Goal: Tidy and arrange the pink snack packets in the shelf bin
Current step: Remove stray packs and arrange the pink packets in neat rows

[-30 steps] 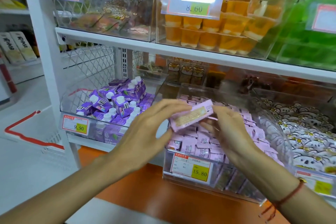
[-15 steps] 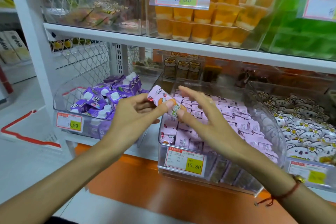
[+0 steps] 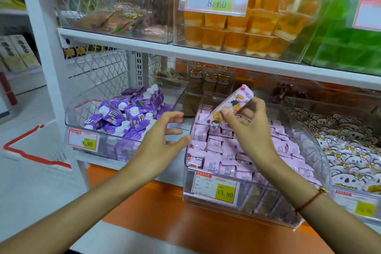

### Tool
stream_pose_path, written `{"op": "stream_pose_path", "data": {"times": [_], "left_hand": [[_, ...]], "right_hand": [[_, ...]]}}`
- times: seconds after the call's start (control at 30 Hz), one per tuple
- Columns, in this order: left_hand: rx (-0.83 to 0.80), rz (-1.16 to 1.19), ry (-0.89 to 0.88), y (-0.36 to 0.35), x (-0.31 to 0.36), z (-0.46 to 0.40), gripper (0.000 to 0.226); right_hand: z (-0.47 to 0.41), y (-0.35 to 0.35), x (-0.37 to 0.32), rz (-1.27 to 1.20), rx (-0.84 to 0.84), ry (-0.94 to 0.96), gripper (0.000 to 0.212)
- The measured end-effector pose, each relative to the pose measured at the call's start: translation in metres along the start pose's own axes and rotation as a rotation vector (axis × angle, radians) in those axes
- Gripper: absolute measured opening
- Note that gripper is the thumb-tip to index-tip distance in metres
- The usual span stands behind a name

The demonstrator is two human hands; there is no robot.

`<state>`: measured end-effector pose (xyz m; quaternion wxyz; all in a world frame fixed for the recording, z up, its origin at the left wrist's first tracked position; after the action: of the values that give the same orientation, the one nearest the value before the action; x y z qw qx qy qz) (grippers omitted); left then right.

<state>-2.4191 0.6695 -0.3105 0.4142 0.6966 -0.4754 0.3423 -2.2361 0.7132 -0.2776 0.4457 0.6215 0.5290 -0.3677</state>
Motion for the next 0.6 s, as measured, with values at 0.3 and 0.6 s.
{"op": "stream_pose_path", "data": {"times": [0.3, 0.6], "left_hand": [[-0.129, -0.023, 0.012, -0.003, -0.002, 0.004, 0.028], [-0.140, -0.086, -0.019, -0.003, -0.002, 0.005, 0.029]], "right_hand": [[0.000, -0.017, 0.006, 0.471, -0.123, 0.192, 0.037], [0.002, -0.017, 0.014, 0.670, -0.177, 0.333, 0.032]]}}
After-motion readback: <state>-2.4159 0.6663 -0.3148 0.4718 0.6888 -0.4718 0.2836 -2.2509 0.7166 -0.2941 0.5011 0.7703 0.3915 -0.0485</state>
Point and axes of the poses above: each hand's wrist, its own z-axis away from the middle knuckle, its own y-axis out of the back of the hand, x = y × z, the point moved 2 cm from there along -z, towards the middle knuckle, and after that the axes turned 6 degrees about -y, right-handed, at the moved point
